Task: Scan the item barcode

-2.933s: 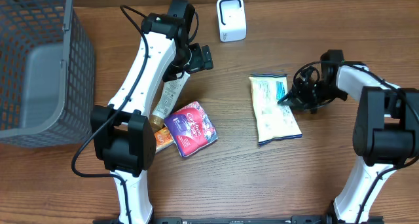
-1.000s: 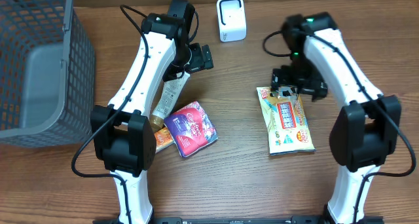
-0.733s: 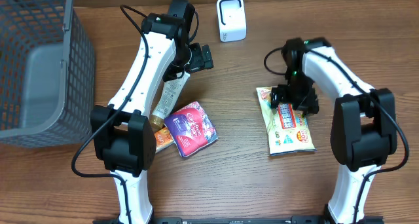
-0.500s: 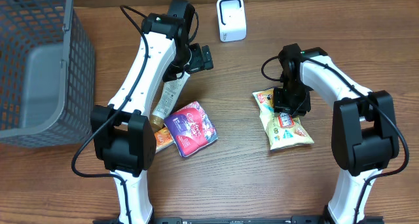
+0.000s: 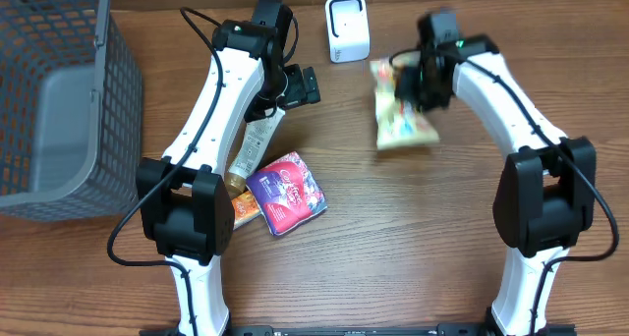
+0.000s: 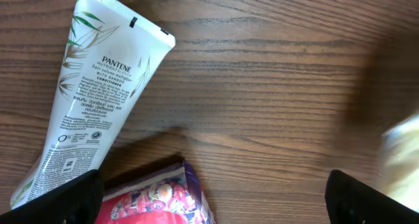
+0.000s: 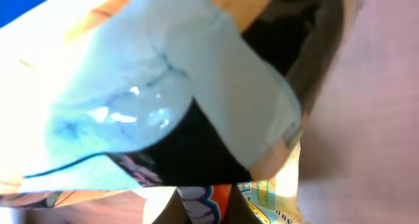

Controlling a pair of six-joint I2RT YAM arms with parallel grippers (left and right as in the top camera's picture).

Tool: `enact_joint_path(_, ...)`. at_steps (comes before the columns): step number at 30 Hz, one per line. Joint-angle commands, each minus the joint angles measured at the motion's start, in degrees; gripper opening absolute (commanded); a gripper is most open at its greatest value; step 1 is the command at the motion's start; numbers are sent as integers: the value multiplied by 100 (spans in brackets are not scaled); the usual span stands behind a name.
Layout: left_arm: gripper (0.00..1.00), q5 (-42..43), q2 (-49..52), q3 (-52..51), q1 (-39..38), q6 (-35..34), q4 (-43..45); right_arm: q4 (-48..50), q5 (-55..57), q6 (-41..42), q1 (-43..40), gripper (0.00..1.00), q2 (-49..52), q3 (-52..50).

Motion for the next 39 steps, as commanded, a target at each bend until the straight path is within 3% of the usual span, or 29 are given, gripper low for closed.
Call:
enact_joint_path(1, 100, 37, 11, -20, -7, 129, 7, 986, -109, 435, 35, 4, -79, 732)
enact_joint_path(11, 100, 37, 11, -20, -7, 129, 35, 4631, 81, 1029, 208, 4, 323, 761)
enact_joint_path(16, 100, 37, 11, -20, -7, 127, 66, 5438, 1215, 1001, 538, 4, 907, 761)
enact_joint_path(27, 100, 37, 11, -20, -7, 129, 138, 5748, 1799, -378, 802, 4, 1165, 761)
enact_joint_path(33, 100, 37, 11, -20, -7, 129, 133, 5685, 2061, -568, 750, 4, 1108, 761)
enact_joint_path(39, 100, 9, 11, -20, -7, 129, 140, 4979, 2588, -540, 332, 4, 573, 761)
